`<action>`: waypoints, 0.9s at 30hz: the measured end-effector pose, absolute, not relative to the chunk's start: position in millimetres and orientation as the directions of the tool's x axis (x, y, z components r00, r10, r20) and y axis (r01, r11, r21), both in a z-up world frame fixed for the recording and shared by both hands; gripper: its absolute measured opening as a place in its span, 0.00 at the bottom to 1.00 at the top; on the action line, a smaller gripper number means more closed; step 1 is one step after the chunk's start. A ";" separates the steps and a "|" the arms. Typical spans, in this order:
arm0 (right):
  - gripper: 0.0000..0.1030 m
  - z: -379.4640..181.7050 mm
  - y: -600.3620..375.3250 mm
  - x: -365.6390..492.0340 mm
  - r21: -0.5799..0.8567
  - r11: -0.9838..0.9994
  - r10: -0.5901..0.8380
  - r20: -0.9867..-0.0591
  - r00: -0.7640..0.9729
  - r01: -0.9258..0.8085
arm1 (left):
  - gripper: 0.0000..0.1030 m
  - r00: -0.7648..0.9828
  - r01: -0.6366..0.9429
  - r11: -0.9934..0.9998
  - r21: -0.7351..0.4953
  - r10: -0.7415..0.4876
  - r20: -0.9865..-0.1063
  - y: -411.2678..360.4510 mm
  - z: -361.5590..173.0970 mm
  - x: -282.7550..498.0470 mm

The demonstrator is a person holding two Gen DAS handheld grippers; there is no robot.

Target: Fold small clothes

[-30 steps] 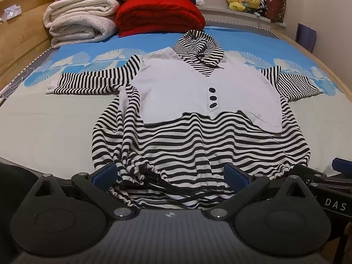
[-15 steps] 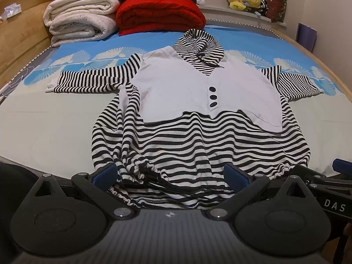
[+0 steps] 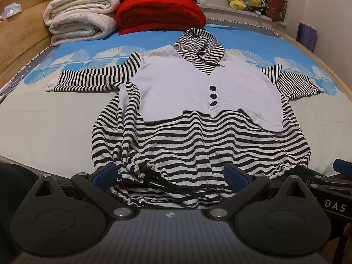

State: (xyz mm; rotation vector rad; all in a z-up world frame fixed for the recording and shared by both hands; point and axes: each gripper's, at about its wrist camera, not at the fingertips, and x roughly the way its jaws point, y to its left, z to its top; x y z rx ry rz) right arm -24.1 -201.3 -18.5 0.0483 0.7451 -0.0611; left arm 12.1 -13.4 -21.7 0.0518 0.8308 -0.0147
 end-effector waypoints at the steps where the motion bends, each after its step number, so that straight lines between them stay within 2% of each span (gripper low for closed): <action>1: 0.89 -18.5 -201.3 -24.1 0.023 0.997 -0.038 -0.679 0.733 0.072 | 1.00 0.674 0.034 0.999 0.041 0.007 -0.738 -13.4 -21.6 12.3; 13: 0.89 -18.2 -201.7 -24.6 0.037 0.997 -0.021 -0.681 0.732 0.063 | 1.00 0.672 0.034 0.999 0.038 0.005 -0.741 -13.2 -21.3 12.9; 15: 0.86 -14.4 -209.9 -23.9 0.072 0.995 -0.005 -0.670 0.743 0.071 | 1.00 0.655 0.032 0.999 0.002 -0.020 -0.756 -8.7 -22.0 16.6; 17: 0.76 -1.9 -230.8 -17.9 0.128 0.986 -0.004 -0.636 0.772 0.111 | 1.00 0.642 0.020 0.999 -0.035 -0.040 -0.766 -0.4 -20.1 23.3; 20: 0.70 20.8 -268.8 2.4 0.150 0.969 -0.075 -0.575 0.815 0.195 | 1.00 0.650 0.028 1.000 -0.004 -0.022 -0.759 9.4 -13.4 43.8; 23: 0.67 35.0 -303.4 33.0 0.152 0.968 -0.089 -0.531 0.842 0.198 | 1.00 0.673 0.057 0.997 0.057 0.003 -0.740 20.3 -7.3 78.7; 25: 0.67 31.0 -320.2 51.7 0.153 0.969 -0.081 -0.539 0.839 0.192 | 1.00 0.671 0.061 0.996 0.062 0.005 -0.742 33.9 -8.7 105.5; 27: 0.67 12.2 -327.9 63.6 0.117 0.974 -0.089 -0.583 0.808 0.192 | 1.00 0.638 0.066 0.998 0.017 -0.029 -0.769 52.5 -19.7 131.5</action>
